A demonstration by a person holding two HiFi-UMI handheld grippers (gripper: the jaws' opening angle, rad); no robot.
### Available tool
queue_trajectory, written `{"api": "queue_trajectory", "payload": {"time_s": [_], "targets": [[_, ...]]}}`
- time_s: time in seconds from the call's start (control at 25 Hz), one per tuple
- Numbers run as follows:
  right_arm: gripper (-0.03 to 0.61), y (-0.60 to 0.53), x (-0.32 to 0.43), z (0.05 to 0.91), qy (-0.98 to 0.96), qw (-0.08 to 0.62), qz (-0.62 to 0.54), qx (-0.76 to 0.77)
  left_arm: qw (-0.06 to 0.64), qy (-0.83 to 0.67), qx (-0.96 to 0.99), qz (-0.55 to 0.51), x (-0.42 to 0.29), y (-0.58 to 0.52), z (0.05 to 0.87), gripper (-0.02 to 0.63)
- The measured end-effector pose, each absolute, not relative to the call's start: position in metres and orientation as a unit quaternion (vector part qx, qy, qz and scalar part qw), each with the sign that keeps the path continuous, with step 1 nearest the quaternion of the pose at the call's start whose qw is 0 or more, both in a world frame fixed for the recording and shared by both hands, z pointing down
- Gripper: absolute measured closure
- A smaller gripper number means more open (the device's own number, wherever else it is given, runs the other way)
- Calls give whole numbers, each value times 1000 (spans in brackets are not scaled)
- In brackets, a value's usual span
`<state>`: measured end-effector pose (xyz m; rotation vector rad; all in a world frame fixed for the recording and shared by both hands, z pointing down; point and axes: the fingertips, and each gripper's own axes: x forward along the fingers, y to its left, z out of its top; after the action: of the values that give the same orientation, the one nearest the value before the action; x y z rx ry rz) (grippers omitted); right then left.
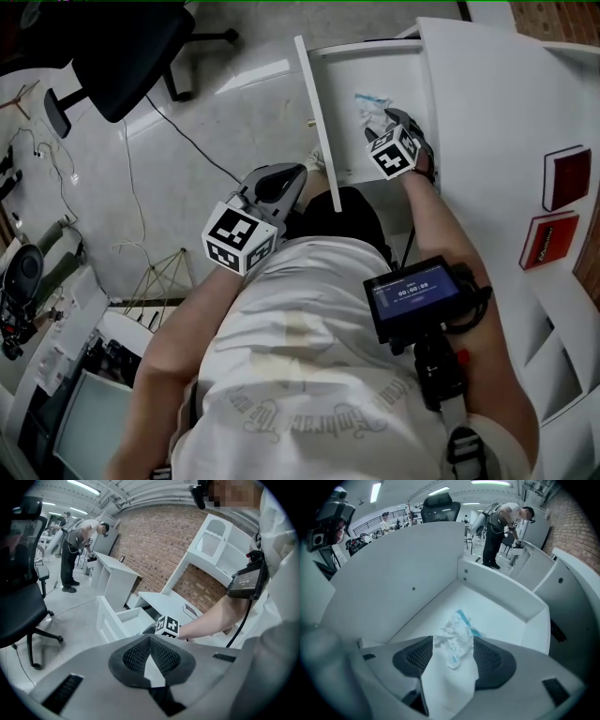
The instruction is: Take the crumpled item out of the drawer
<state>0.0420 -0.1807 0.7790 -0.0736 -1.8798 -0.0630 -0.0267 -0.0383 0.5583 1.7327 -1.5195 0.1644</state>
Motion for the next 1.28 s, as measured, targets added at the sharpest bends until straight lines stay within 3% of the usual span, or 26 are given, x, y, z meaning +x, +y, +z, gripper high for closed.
{"api": "queue_trajectory", "payload": {"time_s": [0.44, 1.28], "targets": [[268, -193, 8, 831, -761, 615, -153, -136, 425, -605, 670, 67, -49, -40, 594, 594], [250, -187, 25, 835, -740, 648, -87, -156, 450, -616, 644, 53, -49, -24, 585, 594]]}}
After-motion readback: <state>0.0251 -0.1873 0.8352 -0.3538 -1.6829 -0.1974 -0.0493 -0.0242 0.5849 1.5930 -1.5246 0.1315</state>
